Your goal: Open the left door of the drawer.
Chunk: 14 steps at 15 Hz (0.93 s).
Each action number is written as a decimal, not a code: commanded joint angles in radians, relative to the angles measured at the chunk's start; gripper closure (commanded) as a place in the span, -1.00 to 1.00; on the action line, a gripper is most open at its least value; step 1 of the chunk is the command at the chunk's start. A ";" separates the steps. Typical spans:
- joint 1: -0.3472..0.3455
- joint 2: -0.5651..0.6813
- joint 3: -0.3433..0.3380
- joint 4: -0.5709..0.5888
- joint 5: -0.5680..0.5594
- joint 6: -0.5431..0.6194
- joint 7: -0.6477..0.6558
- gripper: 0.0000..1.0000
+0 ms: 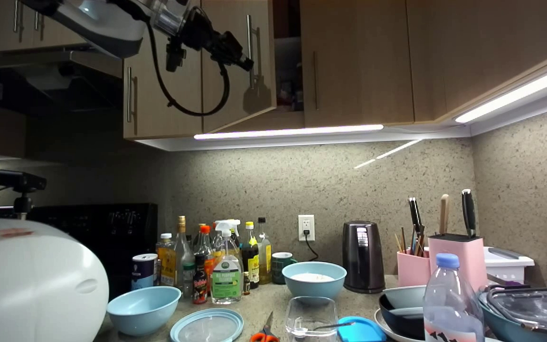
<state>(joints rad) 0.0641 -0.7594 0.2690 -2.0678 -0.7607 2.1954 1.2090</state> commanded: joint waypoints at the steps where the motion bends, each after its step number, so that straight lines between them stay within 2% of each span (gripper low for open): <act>1: -0.038 -0.192 0.014 -0.173 0.032 0.014 0.089 0.93; 5: -0.042 -0.264 0.029 -0.229 0.072 0.066 0.131 0.93; 6: -0.042 -0.187 0.050 -0.148 0.075 0.073 0.078 0.71; 9: -0.062 -0.251 0.039 -0.207 0.092 0.070 0.083 0.71; 12: -0.064 -0.261 0.039 -0.216 0.092 0.070 0.084 0.71; 13: -0.064 -0.261 0.039 -0.216 0.092 0.070 0.084 0.93; 14: -0.064 -0.275 0.038 -0.227 0.094 0.072 0.089 0.93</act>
<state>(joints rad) 0.0373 -1.0114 0.2937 -2.2836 -0.7042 2.2488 1.3173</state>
